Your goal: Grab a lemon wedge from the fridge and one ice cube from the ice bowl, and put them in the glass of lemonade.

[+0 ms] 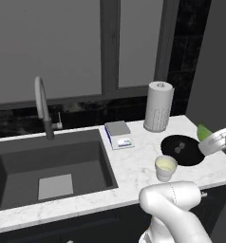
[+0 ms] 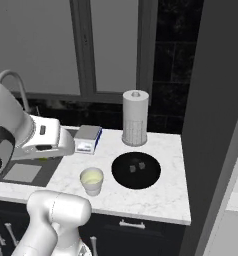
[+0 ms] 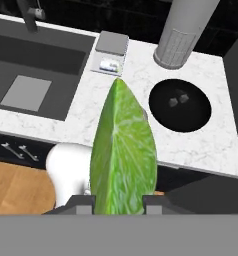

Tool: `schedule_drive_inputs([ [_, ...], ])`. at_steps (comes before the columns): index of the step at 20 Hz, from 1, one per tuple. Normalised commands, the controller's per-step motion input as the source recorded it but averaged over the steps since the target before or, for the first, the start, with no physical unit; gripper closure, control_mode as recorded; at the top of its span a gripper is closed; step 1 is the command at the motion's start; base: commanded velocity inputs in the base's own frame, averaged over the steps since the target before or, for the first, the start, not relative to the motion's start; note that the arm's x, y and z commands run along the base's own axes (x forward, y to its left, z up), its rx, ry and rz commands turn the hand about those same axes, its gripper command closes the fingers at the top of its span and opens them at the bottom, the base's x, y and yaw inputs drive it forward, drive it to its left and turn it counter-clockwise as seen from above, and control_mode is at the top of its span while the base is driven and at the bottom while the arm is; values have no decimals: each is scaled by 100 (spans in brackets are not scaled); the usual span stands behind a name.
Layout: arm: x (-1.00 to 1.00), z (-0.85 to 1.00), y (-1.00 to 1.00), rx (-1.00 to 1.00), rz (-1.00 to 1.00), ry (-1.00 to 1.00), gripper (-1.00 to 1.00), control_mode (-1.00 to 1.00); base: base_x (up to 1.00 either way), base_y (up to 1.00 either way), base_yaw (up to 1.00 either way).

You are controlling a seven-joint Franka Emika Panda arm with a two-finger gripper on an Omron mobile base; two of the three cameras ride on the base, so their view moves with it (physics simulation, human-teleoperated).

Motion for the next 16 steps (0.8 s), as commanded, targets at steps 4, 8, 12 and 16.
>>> schedule_drive_inputs([
  [4, 64, -25, 16, 0, 0, 19, 100, -100, 0, 0, 0],
  [8, 45, -42, 2, 0, 0, 11, 100, -100, 0, 0, 0],
  [12, 28, -54, -4, 4, 0, 2, 100, -100, 0, 0, 0],
  [16, 20, -74, -6, 1, 0, -3, 100, -100, 0, 0, 0],
])
